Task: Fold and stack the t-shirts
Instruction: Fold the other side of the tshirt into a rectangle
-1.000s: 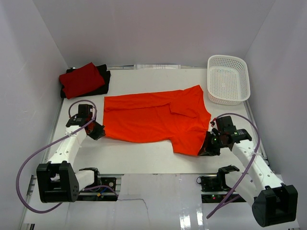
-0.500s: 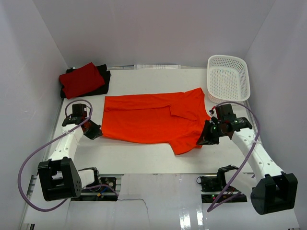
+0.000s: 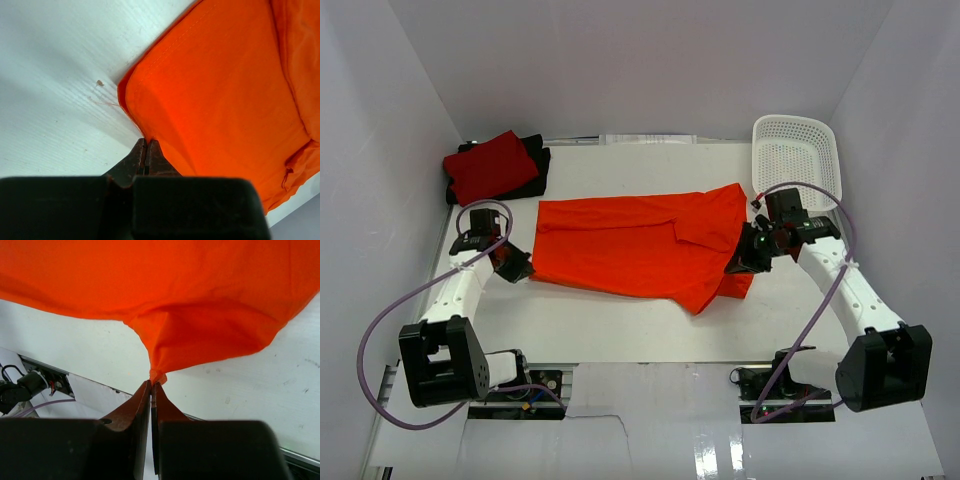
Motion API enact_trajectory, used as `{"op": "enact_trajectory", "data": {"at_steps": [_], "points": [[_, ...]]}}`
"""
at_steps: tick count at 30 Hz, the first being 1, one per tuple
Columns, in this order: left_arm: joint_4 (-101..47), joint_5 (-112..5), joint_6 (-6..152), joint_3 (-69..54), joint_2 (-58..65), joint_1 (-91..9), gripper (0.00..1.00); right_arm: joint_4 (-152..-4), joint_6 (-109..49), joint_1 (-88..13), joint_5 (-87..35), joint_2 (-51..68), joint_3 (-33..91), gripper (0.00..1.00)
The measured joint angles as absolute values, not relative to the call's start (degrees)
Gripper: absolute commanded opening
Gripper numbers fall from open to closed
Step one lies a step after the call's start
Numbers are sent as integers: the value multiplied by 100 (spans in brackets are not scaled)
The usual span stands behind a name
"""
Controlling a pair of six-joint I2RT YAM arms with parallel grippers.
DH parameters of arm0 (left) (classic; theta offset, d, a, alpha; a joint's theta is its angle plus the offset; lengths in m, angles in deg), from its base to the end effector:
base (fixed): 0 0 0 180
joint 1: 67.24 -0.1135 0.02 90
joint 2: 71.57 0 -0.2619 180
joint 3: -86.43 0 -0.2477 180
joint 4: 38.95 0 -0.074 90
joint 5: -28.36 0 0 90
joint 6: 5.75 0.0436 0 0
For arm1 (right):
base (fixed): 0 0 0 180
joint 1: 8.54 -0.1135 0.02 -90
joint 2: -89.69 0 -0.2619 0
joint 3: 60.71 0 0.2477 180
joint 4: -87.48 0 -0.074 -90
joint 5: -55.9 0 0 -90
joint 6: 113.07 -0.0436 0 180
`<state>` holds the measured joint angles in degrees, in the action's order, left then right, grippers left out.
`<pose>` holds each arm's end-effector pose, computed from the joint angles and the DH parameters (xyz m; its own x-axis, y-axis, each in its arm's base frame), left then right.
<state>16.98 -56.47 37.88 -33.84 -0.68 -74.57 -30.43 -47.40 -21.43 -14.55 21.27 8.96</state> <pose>0.2217 0.0246 0.2049 -0.5636 -0.7993 -0.2085 -0.7249 0.5996 -0.3390 0.2184 0.0649 0.2619 -0.9277 0.1860 -0.3236 0.0143 0.8841 0.4670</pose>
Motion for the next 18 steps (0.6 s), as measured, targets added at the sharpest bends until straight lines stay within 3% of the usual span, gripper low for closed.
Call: {"op": "enact_trajectory", "data": {"at_steps": [18], "points": [[1226,-5214,3574,-3069,933,-7726,0,-3464,-4384,-2143,-1796,168,3030,8]]}}
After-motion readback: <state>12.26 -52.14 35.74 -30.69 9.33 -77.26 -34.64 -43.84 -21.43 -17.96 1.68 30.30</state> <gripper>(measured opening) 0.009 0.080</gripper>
